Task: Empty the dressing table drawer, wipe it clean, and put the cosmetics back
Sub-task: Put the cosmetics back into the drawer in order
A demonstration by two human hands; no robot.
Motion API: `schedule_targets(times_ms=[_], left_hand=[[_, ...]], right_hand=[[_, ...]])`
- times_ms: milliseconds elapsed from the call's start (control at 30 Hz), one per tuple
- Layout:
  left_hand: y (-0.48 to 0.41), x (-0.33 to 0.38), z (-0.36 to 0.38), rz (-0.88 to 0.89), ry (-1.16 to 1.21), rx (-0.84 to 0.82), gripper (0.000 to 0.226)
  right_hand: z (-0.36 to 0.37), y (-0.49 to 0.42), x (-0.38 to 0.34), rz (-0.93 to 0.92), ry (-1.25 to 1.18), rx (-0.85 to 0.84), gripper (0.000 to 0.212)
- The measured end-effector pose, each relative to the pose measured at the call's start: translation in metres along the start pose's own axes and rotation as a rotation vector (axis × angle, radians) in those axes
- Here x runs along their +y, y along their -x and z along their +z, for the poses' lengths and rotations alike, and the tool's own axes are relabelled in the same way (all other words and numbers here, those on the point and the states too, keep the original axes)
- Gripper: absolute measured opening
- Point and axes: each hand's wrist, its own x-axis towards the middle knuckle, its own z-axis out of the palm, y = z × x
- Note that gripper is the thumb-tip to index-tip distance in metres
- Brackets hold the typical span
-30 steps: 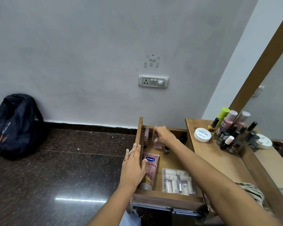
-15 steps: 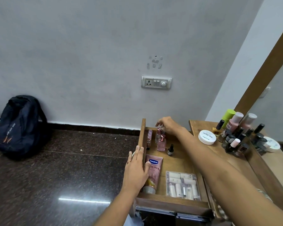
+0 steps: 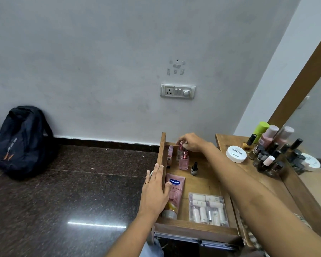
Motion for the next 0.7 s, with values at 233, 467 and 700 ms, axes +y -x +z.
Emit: schedule_targets(times_ms=[233, 467, 700], left_hand=[[0.0, 0.0, -0.001, -0.001, 0.009, -0.006, 0.063], [0.001, 0.001, -0.001, -0.001, 0.006, -0.002, 0.063], [0.0, 0.002, -0.002, 0.0, 0.002, -0.002, 0.063]], right_hand=[[-0.004, 0.0, 0.0, 0.009, -0.042, -0.032, 0.032], [0.003, -0.004, 0.0, -0.011, 0.002, 0.001, 0.028], [0.005, -0.009, -0.001, -0.045, 0.135, -0.018, 0.023]])
